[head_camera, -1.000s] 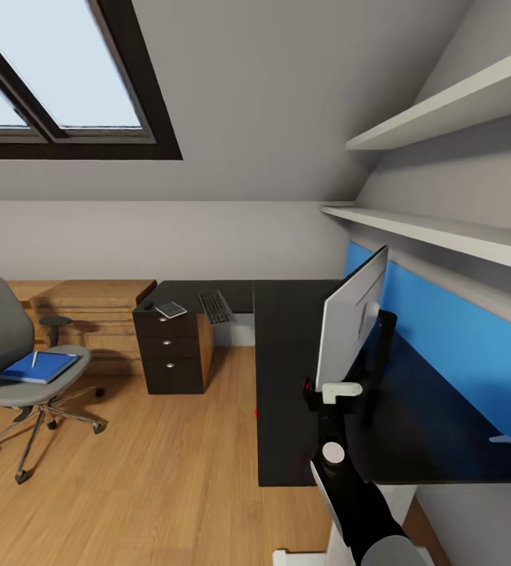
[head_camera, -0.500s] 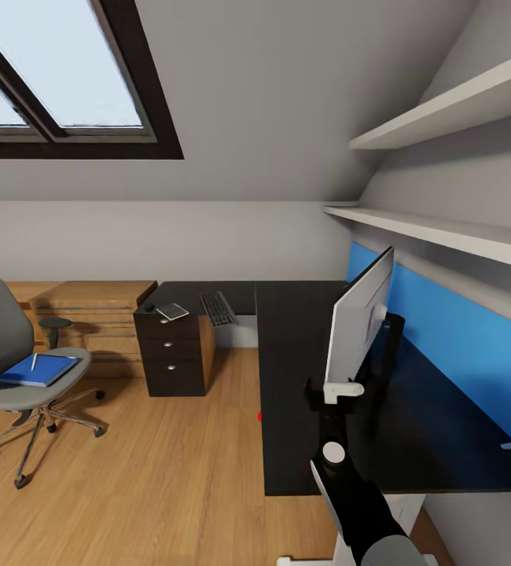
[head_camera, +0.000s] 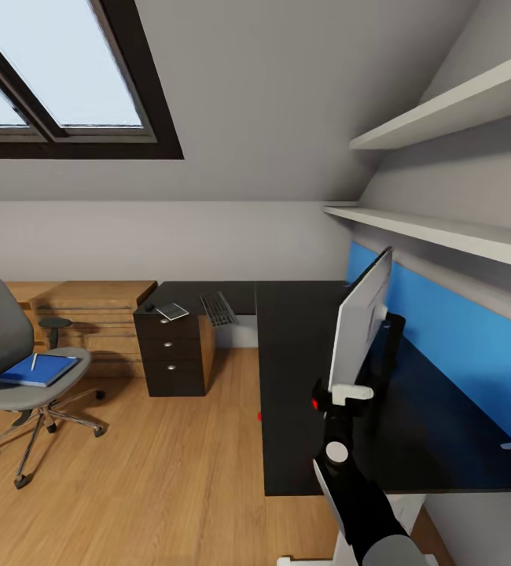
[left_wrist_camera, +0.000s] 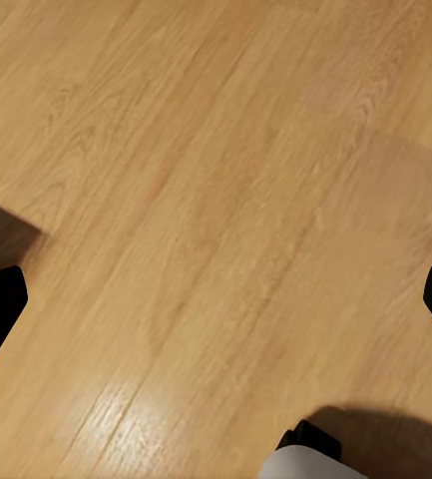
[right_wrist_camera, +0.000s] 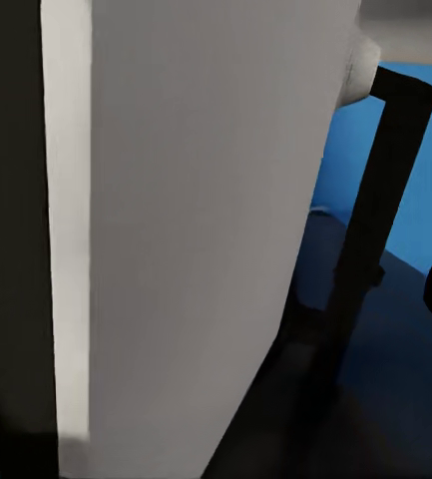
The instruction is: In the bedroom, organize the workspace by keeping the computer under the desk, ensuring the monitor is on the desk, placing the keyboard on the desk next to the monitor, placing the mouse on the desk next to the keyboard, moving the folder from the swivel chair onto the desk next to the mouse, stacking the notebook on top of the folder with the pen on top of the notebook, and positioning the swivel chair next to the desk.
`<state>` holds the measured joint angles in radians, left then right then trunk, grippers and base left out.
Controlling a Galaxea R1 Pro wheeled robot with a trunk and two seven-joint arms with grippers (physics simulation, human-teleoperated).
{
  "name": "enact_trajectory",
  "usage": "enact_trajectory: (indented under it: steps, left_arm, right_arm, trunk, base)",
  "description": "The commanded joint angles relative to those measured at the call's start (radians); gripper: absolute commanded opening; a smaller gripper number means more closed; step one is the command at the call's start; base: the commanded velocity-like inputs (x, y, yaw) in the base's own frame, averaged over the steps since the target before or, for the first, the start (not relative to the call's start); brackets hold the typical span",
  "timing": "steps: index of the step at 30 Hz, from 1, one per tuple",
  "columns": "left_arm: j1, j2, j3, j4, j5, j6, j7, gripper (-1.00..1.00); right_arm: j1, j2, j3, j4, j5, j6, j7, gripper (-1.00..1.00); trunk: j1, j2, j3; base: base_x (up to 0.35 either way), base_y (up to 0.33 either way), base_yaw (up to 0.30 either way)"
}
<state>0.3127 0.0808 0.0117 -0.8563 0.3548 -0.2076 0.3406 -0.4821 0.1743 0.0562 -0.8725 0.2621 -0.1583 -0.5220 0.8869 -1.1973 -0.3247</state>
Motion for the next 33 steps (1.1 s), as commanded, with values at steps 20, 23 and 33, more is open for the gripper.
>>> enact_trajectory:
  steps: [20, 23, 33]
  left_arm:
    - [0.000, 0.000, -0.004, -0.001, 0.011, -0.004, 0.001, 1.00]
    - [0.000, 0.000, -0.004, -0.001, 0.011, -0.004, 0.001, 1.00]
    - [0.000, 0.002, -0.004, -0.001, 0.012, -0.004, 0.003, 1.00]
  right_arm:
    - [-0.001, 0.000, -0.007, 0.001, 0.005, 0.002, -0.008, 1.00]
    - [-0.001, 0.000, -0.007, 0.001, 0.005, 0.002, -0.007, 1.00]
    - [-0.001, 0.000, -0.007, 0.001, 0.003, 0.002, -0.007, 1.00]
  trunk:
    - [0.000, -0.001, -0.001]
    - [0.000, -0.001, -0.001]
    - [0.000, -0.001, -0.001]
  base:
    - [-0.039, -0.112, 0.000]
    - [-0.129, -0.062, 0.000]
    - [-0.113, -0.129, 0.000]
